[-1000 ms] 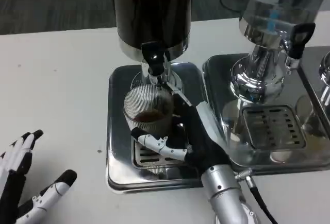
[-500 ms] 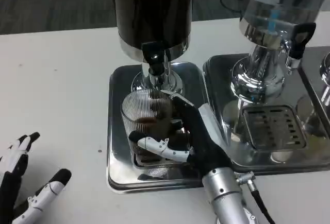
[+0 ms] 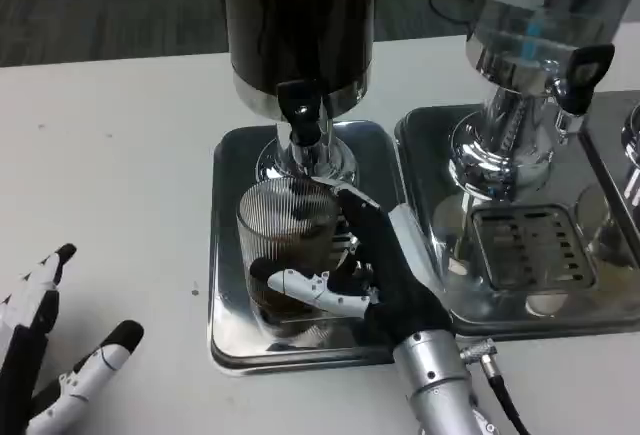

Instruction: Grasp the cup under the faucet to collect the drink, then remove the cup.

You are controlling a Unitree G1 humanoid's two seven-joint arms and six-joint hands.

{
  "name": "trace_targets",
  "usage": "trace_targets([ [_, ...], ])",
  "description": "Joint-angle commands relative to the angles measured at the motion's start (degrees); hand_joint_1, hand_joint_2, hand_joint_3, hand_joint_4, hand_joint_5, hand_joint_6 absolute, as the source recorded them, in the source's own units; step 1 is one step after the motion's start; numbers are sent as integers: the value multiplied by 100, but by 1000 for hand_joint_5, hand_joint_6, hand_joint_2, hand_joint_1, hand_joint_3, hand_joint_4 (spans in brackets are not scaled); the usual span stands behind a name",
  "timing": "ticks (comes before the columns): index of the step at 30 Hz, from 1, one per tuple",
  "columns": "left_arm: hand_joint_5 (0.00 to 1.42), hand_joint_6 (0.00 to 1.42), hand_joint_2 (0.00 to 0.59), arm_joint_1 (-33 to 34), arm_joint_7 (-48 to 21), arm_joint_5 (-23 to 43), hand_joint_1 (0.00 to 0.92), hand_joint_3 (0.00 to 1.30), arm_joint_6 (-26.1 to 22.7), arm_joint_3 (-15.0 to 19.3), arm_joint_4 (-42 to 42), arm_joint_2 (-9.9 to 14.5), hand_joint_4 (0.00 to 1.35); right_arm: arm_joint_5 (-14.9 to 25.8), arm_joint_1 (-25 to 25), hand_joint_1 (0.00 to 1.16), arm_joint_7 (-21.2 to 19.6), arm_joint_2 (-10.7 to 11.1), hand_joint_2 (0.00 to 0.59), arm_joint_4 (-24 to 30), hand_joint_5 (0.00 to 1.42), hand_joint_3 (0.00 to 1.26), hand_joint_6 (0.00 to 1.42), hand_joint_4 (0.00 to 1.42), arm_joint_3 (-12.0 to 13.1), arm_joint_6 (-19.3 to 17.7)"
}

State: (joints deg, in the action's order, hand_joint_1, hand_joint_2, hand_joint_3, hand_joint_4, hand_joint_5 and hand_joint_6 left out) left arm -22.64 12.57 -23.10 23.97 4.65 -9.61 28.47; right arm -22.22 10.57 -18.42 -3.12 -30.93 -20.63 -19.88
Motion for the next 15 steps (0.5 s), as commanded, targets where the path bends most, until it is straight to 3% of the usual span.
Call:
trace_targets([
  [1, 0, 0, 156, 6, -80, -24, 0, 16, 45, -35, -14, -48, 0, -6, -107, 1011, -52, -66, 194, -9, 778, 394, 1161, 470, 43, -47],
  [15, 0, 0, 156, 110, -97, -41, 0, 15, 77, -83, -97, -37, 0, -96, -201, 1014, -221, -103, 187, 237, 769, 408, 1190, 477, 82, -184],
])
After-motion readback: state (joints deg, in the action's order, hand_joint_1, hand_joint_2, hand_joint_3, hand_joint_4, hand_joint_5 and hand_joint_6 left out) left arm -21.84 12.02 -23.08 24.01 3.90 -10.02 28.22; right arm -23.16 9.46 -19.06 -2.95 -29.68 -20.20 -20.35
